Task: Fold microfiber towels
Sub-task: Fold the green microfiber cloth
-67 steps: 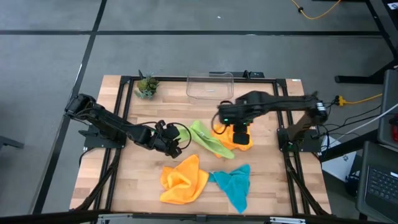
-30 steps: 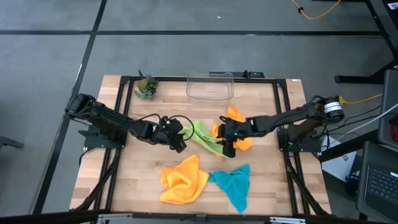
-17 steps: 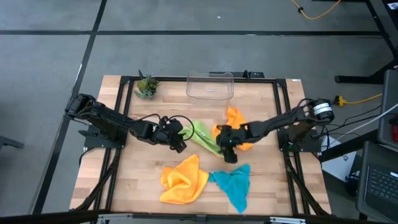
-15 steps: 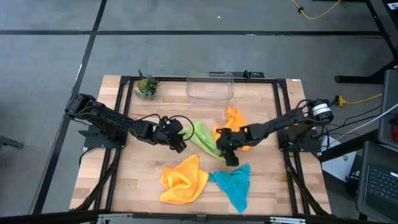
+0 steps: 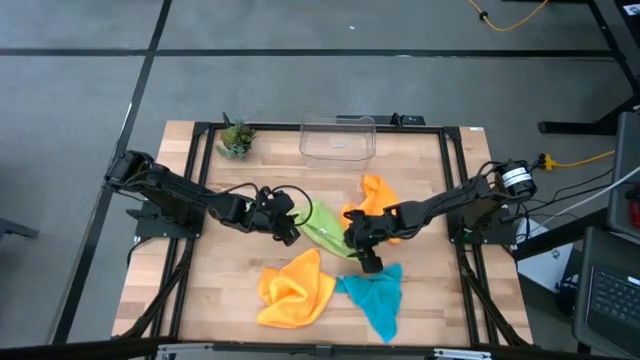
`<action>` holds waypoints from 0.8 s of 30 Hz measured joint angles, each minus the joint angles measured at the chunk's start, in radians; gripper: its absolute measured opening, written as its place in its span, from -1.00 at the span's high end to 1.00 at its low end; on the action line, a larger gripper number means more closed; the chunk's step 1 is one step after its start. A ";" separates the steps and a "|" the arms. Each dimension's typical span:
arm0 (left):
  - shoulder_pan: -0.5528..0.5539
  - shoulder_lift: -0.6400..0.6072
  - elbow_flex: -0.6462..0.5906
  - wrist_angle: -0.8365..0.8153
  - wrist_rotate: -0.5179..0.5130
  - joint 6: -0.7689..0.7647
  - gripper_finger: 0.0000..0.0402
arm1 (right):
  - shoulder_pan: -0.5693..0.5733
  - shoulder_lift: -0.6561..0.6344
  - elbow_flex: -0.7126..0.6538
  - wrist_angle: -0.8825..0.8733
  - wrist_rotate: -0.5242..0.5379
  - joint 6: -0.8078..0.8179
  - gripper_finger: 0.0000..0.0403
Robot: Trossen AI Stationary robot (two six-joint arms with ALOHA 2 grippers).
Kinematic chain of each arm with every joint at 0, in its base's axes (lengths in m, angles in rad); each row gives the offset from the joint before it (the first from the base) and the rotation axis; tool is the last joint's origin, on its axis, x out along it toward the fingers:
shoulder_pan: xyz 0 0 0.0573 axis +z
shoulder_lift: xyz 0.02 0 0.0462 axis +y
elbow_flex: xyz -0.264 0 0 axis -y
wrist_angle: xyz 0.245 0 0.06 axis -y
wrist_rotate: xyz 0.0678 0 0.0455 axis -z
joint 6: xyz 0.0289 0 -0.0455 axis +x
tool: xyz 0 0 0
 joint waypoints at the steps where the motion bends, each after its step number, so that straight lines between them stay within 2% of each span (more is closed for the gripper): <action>1: 0.000 0.001 0.000 0.011 0.000 0.025 0.37 | 0.000 0.000 0.011 -0.001 0.002 -0.006 -0.11; 3: 0.000 0.021 0.000 0.056 0.021 0.112 0.37 | 0.000 -0.001 0.030 0.000 0.024 -0.019 -0.11; 7: 0.011 0.102 0.000 0.220 0.142 0.331 0.37 | -0.002 -0.001 0.039 -0.004 0.096 -0.001 -0.11; 11: 0.044 0.188 -0.001 0.361 0.155 0.475 0.37 | -0.002 -0.001 0.040 -0.023 0.171 0.075 -0.11; 16: 0.078 0.242 -0.001 0.360 0.178 0.540 0.37 | -0.002 -0.001 0.040 -0.045 0.191 0.116 -0.11; 20: 0.069 0.246 -0.001 0.365 0.240 0.609 0.37 | -0.004 -0.001 0.040 -0.047 0.193 0.107 -0.11; 24: 0.053 0.247 -0.001 0.363 0.245 0.667 0.37 | -0.008 -0.001 0.040 -0.046 0.203 0.107 -0.11</action>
